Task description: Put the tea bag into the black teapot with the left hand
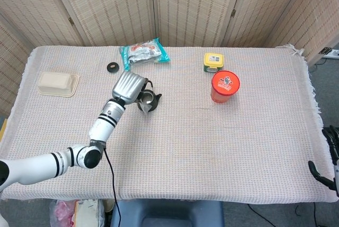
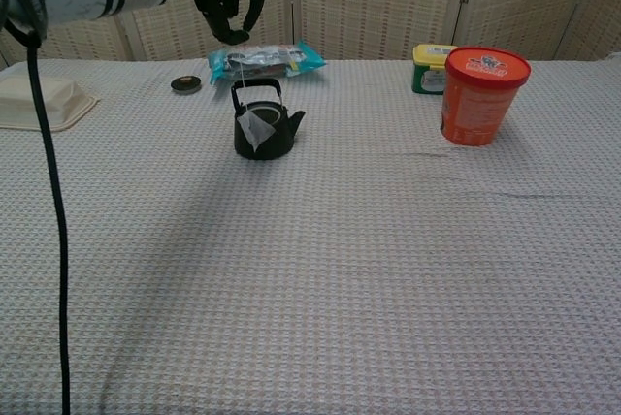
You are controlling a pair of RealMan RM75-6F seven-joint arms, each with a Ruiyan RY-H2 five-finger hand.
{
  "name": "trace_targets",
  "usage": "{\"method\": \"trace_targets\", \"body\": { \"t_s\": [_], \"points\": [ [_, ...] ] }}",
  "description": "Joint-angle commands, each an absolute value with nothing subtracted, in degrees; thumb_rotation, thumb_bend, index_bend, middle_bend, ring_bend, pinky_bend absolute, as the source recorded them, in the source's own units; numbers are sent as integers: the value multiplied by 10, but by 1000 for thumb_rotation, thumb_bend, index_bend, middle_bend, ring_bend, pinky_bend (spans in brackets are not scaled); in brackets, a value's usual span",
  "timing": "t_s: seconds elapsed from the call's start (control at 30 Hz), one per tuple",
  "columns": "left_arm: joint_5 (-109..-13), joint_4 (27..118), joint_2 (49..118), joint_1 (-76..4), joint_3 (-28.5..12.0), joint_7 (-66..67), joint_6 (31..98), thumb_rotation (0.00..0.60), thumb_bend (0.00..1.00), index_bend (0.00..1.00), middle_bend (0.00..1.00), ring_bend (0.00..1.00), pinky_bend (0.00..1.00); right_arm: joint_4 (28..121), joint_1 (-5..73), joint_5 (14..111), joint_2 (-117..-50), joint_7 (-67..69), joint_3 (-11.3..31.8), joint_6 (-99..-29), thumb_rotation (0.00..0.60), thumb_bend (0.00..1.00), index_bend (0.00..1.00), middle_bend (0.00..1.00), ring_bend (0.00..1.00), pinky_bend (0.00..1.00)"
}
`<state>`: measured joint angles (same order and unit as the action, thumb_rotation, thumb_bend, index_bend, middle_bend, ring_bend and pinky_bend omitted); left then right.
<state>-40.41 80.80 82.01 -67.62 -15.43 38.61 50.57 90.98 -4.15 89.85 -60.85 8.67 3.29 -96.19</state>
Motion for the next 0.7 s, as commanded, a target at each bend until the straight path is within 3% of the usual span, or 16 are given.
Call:
{"method": "trace_targets", "body": {
  "t_s": [0.03,0.7],
  "points": [
    [-408,802,820,-678,-155,378,504,600,444,634,1000,1000,1000,911,-40,896,-609,85,34,-959,600,280,0,0,0,0],
    [-389,812,803,-711,-161,405,511,600,444,635,1000,1000,1000,914,-35,890,-610,74,37,-946,600,280,0,0,0,0]
  ]
}}
